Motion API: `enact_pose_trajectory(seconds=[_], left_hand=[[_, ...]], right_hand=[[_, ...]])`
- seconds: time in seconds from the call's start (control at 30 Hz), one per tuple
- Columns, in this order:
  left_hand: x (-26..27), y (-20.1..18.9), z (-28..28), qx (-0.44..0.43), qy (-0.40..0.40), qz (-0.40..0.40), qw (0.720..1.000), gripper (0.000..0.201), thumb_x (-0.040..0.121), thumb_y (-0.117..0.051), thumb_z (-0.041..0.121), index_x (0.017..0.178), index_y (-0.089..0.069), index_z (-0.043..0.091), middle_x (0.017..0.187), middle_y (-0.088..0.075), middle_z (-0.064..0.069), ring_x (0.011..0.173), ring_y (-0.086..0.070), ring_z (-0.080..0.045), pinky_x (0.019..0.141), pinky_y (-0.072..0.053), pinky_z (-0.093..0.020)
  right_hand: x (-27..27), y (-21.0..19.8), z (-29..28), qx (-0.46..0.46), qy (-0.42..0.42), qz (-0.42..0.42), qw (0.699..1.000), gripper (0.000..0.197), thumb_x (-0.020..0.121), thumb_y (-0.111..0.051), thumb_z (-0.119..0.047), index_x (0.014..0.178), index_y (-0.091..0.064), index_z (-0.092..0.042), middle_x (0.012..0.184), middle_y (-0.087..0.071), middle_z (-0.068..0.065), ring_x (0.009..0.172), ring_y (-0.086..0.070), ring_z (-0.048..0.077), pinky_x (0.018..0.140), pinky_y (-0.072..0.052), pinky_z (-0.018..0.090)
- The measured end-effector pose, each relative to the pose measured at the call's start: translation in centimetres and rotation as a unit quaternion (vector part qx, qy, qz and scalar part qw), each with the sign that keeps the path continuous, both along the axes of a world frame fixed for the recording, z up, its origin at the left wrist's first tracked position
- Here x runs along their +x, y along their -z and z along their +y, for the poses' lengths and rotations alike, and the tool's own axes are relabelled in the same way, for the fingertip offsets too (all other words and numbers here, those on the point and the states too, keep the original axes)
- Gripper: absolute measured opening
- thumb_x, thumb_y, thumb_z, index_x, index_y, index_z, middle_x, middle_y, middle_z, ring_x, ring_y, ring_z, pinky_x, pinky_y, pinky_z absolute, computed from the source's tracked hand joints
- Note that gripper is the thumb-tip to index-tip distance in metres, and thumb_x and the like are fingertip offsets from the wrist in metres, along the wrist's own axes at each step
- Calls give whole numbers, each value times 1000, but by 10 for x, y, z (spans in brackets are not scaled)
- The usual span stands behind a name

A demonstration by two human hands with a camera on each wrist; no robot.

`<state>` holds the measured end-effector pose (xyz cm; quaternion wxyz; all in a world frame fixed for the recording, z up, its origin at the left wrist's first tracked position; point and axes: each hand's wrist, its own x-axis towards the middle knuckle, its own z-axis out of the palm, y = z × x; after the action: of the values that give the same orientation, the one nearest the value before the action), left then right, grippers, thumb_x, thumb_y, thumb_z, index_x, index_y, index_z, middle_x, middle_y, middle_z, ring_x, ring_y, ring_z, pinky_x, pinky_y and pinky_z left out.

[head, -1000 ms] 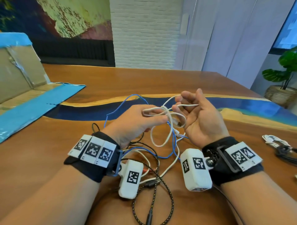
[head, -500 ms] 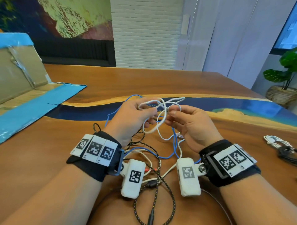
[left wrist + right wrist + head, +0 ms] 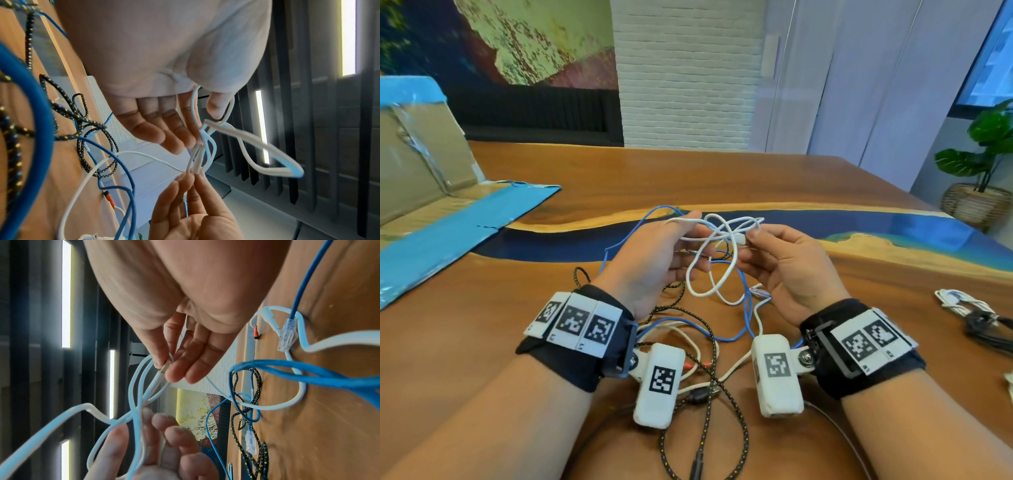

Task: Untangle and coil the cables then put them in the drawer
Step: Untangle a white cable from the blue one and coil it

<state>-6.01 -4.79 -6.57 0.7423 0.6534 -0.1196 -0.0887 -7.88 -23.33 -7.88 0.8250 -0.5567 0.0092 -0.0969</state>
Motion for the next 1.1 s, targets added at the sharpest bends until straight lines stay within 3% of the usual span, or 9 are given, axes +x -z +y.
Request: enact_pose_trajectory(seconds=[0.17, 0.27, 0.43, 0.57, 0.67, 0.77, 0.87, 0.97, 1.1], left_hand=[[1, -2, 5, -116, -12, 6, 993, 47, 104, -51, 27, 58, -50, 16, 79, -67, -6, 81, -68, -24, 71, -49, -34], [-1, -5, 9, -156, -8, 5, 988, 51, 104, -48, 22, 54, -38, 19, 59, -42, -3, 72, -66, -25, 74, -51, -35], [3, -8, 15, -147, -20, 8, 989, 36, 98, -50, 29, 63, -45, 18, 60, -17, 4, 45, -22, -14, 54, -27, -29], [5, -9, 15, -20, -104, -31, 994, 36, 101, -57, 28, 67, -61, 16, 52, -21, 6, 43, -15, -14, 42, -19, -25], [9, -7, 17, 48, -148, -56, 986, 37, 99, -63, 29, 64, -67, 18, 55, -24, 1, 46, -18, -16, 44, -20, -25], [11, -7, 23, 113, -147, -84, 979, 31, 95, -67, 27, 67, -75, 18, 61, -30, -7, 48, -24, -16, 50, -24, -29], [7, -8, 19, 177, -114, -91, 973, 21, 95, -67, 24, 79, -81, 24, 60, -58, 5, 54, -46, -12, 56, -34, -29], [2, -9, 9, 156, -58, -37, 985, 26, 99, -59, 39, 100, -79, 24, 90, -78, 4, 79, -65, -19, 71, -42, -36], [-4, -10, 2, 105, -15, 20, 994, 54, 103, -41, 58, 115, -73, 16, 96, -80, -10, 93, -76, -28, 83, -44, -41]], right_hand=[[1, -2, -6, 43, 6, 18, 999, 12, 98, -62, -11, 87, -67, -11, 74, -70, 5, 62, -66, 17, 59, -59, 31], [1, -4, -9, 57, 13, 29, 998, 13, 102, -56, -12, 91, -61, -13, 75, -73, 3, 65, -69, 18, 62, -59, 34], [5, -3, -11, 71, 23, 31, 997, 12, 106, -51, -14, 97, -59, -13, 65, -62, 1, 66, -65, 19, 76, -58, 40], [5, -3, -10, 93, 22, 27, 995, 9, 106, -49, -12, 105, -57, -11, 60, -50, 1, 59, -56, 18, 78, -58, 44], [5, -5, -10, 105, 18, 28, 994, 12, 107, -45, -10, 108, -57, -10, 59, -45, 1, 54, -49, 17, 70, -57, 40], [5, -7, -14, 88, 29, 21, 995, 21, 108, -39, -7, 116, -58, -11, 68, -59, 5, 44, -42, 13, 51, -52, 30], [4, -9, -16, 37, 18, 18, 999, 30, 109, -34, -7, 124, -59, -11, 90, -72, 7, 35, -31, 10, 42, -44, 25], [0, -11, -15, -17, -19, 0, 1000, 32, 109, -33, -9, 122, -63, -12, 99, -74, 6, 33, -27, 10, 40, -40, 25], [-6, -13, -9, -40, -100, -48, 993, 32, 108, -34, -7, 120, -64, -8, 99, -73, 8, 32, -29, 10, 40, -42, 26]])
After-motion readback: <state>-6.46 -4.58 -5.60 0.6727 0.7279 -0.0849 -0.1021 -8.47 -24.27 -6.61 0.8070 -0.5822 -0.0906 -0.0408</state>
